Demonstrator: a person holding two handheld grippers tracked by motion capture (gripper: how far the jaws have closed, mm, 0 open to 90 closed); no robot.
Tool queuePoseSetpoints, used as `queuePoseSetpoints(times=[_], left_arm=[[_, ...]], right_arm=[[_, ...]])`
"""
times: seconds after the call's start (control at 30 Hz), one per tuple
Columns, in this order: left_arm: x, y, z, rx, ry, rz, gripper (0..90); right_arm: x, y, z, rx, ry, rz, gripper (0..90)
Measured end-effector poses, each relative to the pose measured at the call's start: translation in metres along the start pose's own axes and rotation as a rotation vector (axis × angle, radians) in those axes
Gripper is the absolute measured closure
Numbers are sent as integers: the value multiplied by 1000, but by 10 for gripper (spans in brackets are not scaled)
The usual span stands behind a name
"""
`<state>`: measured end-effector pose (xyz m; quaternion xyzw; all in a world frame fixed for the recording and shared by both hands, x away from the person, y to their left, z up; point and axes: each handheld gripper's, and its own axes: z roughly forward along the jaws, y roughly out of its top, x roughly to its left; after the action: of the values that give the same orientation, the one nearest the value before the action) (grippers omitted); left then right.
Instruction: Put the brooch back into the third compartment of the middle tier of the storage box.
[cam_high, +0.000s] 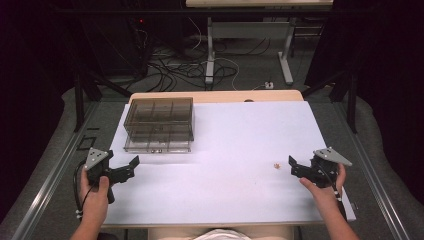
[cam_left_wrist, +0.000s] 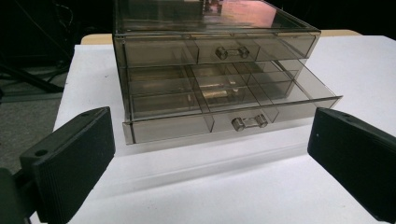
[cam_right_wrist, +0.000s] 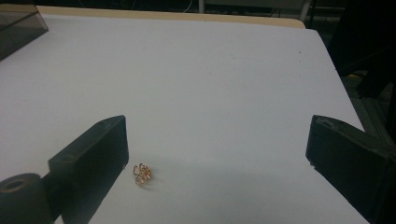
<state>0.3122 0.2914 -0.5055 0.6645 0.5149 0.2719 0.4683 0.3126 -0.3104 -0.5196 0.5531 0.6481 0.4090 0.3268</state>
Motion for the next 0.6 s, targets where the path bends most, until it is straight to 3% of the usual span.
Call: queuePoseSetpoints(times=[0.13, 0.6], left_arm=[[0, 0, -1, -3, -2, 2, 6], [-1, 0, 0, 5, -2, 2, 6]], right_arm=[[1, 2, 2, -22, -7, -9, 78], [10, 8, 1, 5, 14, -34, 157]])
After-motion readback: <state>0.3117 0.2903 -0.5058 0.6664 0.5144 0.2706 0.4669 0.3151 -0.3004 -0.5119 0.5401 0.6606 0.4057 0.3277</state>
